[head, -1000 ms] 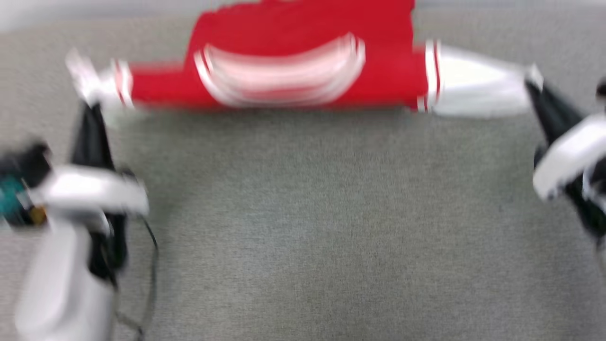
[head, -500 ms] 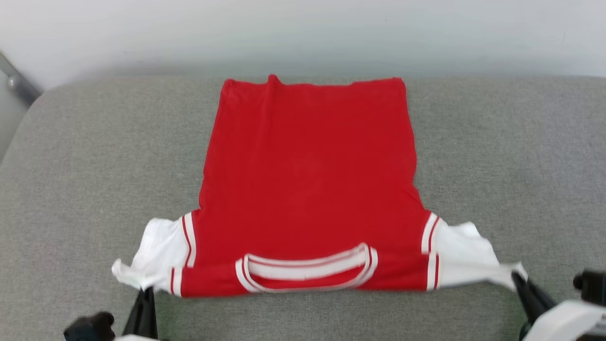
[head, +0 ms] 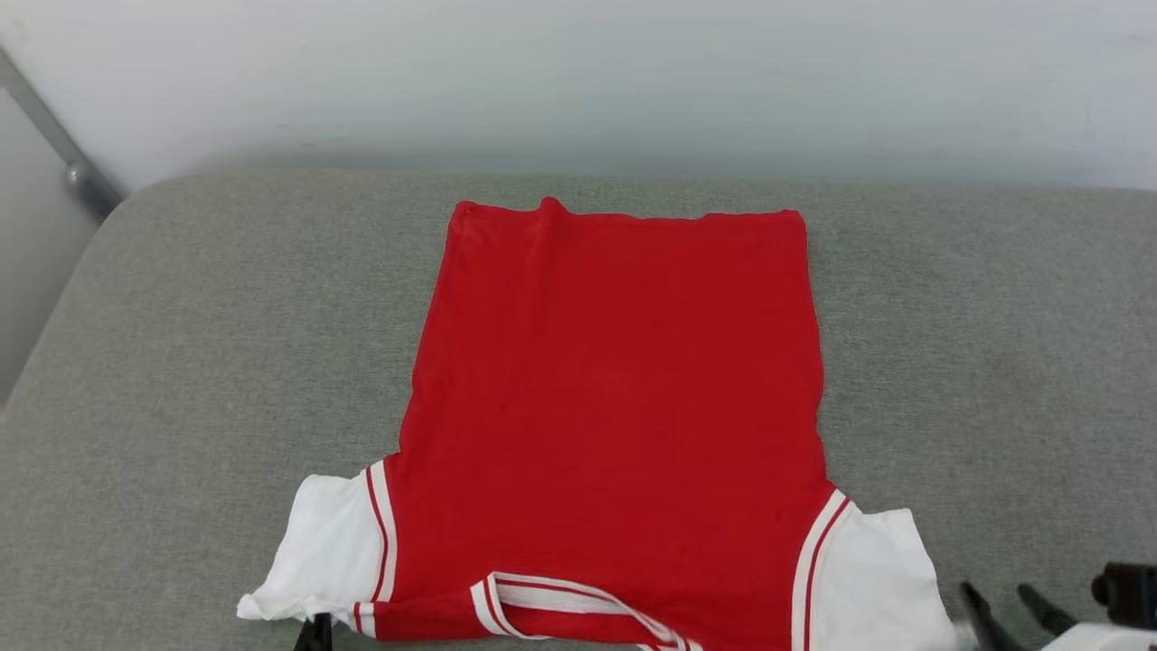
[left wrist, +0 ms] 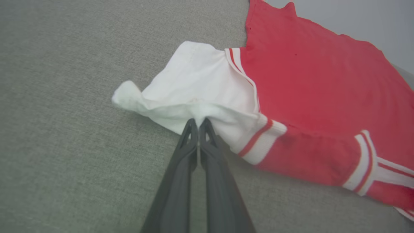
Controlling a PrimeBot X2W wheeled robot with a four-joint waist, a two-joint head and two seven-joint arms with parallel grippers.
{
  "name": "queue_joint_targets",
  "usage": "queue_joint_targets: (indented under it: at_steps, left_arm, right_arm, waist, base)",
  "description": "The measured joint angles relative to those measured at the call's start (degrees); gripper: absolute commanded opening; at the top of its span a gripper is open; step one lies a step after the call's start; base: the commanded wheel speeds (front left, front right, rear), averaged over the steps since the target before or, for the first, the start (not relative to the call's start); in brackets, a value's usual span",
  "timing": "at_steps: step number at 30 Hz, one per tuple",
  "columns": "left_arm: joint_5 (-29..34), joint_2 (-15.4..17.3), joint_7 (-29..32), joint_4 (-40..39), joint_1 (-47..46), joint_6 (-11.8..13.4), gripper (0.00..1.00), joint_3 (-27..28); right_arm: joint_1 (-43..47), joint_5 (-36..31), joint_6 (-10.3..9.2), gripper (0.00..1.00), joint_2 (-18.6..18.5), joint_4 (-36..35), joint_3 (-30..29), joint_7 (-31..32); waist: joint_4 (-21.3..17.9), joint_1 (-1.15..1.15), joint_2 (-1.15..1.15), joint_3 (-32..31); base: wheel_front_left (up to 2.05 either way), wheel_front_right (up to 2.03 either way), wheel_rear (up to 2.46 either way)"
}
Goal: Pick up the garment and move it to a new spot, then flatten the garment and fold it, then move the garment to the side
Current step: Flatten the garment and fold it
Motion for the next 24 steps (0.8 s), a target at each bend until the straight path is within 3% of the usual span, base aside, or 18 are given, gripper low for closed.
queue_joint_targets:
  at_steps: [5, 8, 15, 24]
  left_arm:
    - [1.12, -0.76, -0.42, -0.15, -2.19, -0.7, 0.0, -2.05]
    - [2.1, -1.26, -0.76, -0.3, -4.21, -1.35, 0.0, -3.14]
    - [4.44, -2.98, -1.68, -1.85, -10.01, -3.33, 0.0, -5.93]
    - [6.08, -7.12, -2.46, -4.79, -15.28, -6.14, 0.0, -7.72]
  right_arm:
    - [-6.67, 1.32, -0.01, 1.0, -5.08, -2.58, -0.11, 2.58]
    - [-14.68, 3.07, -0.01, 1.0, -6.44, -0.53, -2.1, 3.31]
    - [-37.97, 4.17, -0.02, 1.0, -9.35, 15.75, -5.22, 10.04]
    - [-61.44, -0.96, -0.02, 1.0, -10.55, 29.62, -4.19, 26.1]
  waist:
    - [1.49, 0.01, 0.0, 0.45]
    - [2.44, 0.01, 0.0, 1.67]
    - [5.35, 0.03, 0.0, 7.16]
    - [11.22, 0.03, 0.0, 16.08]
  base:
    - [0.0, 0.0, 0.0]
    - [0.0, 0.0, 0.0]
    - [0.0, 0.0, 0.0]
    - [0.0, 0.0, 0.0]
